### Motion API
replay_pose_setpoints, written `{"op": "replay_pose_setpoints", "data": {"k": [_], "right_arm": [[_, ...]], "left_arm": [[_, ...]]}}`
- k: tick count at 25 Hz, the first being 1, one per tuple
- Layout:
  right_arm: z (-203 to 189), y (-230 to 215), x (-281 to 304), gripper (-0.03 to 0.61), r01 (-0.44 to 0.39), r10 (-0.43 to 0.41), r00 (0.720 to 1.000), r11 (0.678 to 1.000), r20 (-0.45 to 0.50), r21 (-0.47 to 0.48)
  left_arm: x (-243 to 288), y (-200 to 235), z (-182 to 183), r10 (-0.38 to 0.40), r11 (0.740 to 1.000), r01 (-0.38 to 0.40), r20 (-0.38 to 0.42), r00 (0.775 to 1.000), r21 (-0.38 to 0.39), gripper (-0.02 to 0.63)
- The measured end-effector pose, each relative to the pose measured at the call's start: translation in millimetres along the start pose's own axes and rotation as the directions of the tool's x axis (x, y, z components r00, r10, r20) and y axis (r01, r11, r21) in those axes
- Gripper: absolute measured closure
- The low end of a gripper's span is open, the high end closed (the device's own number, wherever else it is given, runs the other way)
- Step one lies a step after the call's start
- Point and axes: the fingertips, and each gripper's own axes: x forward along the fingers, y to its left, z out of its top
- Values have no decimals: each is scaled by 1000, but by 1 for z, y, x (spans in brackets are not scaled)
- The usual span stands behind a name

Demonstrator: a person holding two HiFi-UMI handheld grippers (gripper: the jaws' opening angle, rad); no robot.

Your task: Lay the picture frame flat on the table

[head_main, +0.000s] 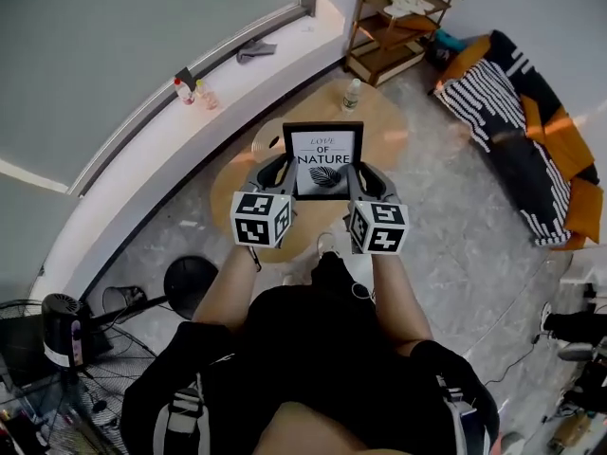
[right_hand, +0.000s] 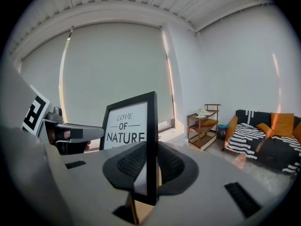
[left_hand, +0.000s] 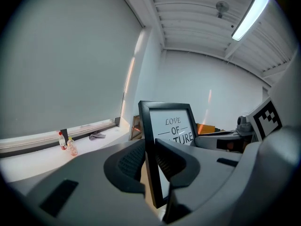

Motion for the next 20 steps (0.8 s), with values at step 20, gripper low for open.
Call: {"op": "replay_pose_setpoints", "data": {"k": [20], "right_arm": [[-208,-154,263,489,-115,154,869,987,-471,111]], "left_arm": [[278,84,-219,60,953,-181,-433,899,-244,537]]}}
